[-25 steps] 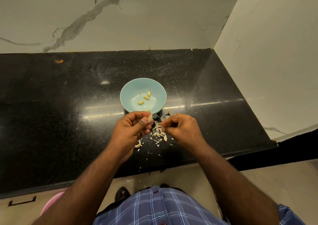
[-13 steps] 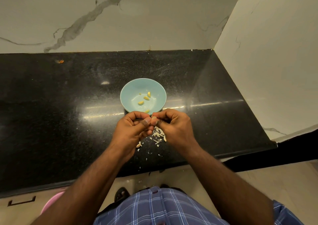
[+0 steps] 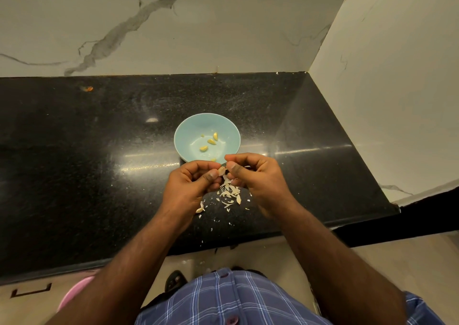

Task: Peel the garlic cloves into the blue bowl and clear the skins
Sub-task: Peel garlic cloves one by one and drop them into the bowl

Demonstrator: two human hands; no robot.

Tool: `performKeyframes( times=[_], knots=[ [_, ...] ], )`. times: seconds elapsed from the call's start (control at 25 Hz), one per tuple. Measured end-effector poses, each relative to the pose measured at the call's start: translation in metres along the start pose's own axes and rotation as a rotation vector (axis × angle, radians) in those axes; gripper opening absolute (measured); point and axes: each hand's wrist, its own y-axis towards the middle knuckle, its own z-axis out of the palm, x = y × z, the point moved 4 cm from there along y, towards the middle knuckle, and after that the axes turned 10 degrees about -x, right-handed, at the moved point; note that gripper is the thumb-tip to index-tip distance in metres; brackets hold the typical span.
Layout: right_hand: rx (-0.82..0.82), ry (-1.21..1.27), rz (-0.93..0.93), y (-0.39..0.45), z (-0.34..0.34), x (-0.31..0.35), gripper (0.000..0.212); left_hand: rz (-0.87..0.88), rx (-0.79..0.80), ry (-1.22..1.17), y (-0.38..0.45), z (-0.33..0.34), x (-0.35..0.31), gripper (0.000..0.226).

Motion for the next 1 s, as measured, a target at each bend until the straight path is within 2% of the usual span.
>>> performKeyframes(
  times=[0.16,0.32,0.6,0.76,1.0],
  knots=[
    [0.034,-0.118,-0.073,0.0045,-0.0003,0.0035,0.023,0.012,0.042,0.047,-0.0001,-0.0004,-0.0016,0.016],
    [0.014,-0.208,-0.142,0.0037,0.0014,0.0007,0.028,-0.045,0.006,-0.078,0.0004,-0.0005,-0.0029,0.020],
    [-0.018,-0.205,-0.213,-0.0024,0.0061,0.0007,0.030,-0.019,-0.004,-0.114,0.0019,-0.0002,-0.0035,0.024],
    [-0.033,-0.165,-0.155,0.0015,0.0006,0.0034,0.032,0.022,0.011,-0.086,0.0026,0.0003,-0.0070,0.024],
    [-0.045,-0.375,-0.273,0.0000,0.0006,0.0061,0.031,0.055,0.001,-0.040,0.0029,-0.0016,-0.0074,0.023]
  ],
)
